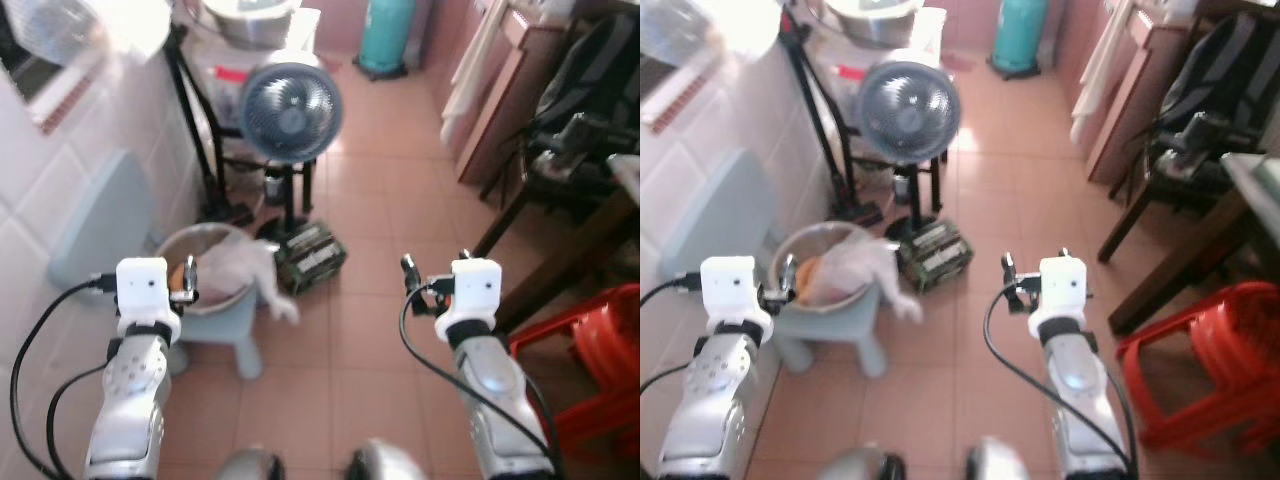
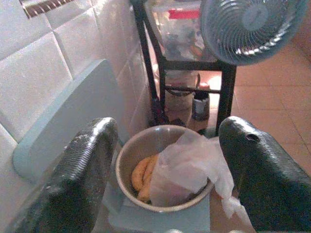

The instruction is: Setting the table

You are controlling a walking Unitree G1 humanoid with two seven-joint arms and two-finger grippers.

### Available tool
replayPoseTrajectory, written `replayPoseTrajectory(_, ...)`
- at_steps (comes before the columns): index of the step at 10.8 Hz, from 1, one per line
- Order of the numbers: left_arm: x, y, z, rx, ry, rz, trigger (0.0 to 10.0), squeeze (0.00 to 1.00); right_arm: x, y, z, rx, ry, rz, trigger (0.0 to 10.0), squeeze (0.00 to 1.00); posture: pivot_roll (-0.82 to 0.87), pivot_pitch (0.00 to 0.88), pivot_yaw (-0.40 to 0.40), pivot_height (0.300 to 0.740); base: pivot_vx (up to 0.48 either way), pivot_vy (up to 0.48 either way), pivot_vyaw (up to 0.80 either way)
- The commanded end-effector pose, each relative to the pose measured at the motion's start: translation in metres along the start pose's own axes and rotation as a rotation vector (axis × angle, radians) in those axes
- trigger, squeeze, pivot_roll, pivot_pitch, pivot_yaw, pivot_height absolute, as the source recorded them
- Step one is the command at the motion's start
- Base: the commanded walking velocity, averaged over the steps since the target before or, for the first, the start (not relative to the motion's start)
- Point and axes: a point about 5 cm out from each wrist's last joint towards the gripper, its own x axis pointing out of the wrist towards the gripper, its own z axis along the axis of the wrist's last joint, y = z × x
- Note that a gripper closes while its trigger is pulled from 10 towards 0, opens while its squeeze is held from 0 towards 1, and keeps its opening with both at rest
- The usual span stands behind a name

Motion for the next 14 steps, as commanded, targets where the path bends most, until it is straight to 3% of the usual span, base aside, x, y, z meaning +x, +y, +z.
replayPoseTrajectory(1, -0.002, -0.004, -0.002, 0.006, 0.001, -0.009, 10.0, 0.0, -0.003, -0.008, -0.003, -0.004, 0.025, -0.027, 10.0, 0.0, -0.01, 0.131, -0.022, 0.74, 0.0, 0.0, -0.8)
replayPoseTrajectory(3, -0.002, -0.006, -0.002, 0.019, 0.002, -0.038, 10.0, 0.0, -0.004, -0.006, -0.005, 0.002, 0.031, -0.031, 10.0, 0.0, -0.01, 0.14, -0.014, 0.74, 0.0, 0.0, -0.8)
replayPoseTrajectory(6, 0.002, -0.003, 0.009, -0.048, -0.055, -0.038, 10.0, 0.0, -0.001, -0.002, -0.002, 0.01, 0.019, -0.032, 10.0, 0.0, 0.0, 0.158, -0.004, 0.74, 0.0, 0.0, -0.8)
replayPoseTrajectory(9, 0.004, -0.007, 0.009, -0.054, -0.058, -0.057, 10.0, 0.0, 0.002, -0.006, 0.001, -0.002, 0.011, -0.039, 10.0, 0.0, -0.01, 0.157, -0.004, 0.74, 0.0, 0.0, -0.8)
replayPoseTrajectory(11, 0.003, -0.007, 0.009, -0.081, -0.036, -0.012, 10.0, 0.0, 0.0, -0.006, 0.003, -0.004, 0.006, -0.041, 10.0, 0.0, -0.01, 0.157, -0.006, 0.74, 0.0, 0.0, -0.8)
replayPoseTrajectory(14, -0.002, -0.007, 0.009, -0.053, -0.053, -0.047, 10.0, 0.0, -0.002, -0.002, 0.015, 0.005, -0.033, -0.037, 10.0, 0.0, 0.0, 0.165, -0.01, 0.74, 0.0, 0.0, -0.8)
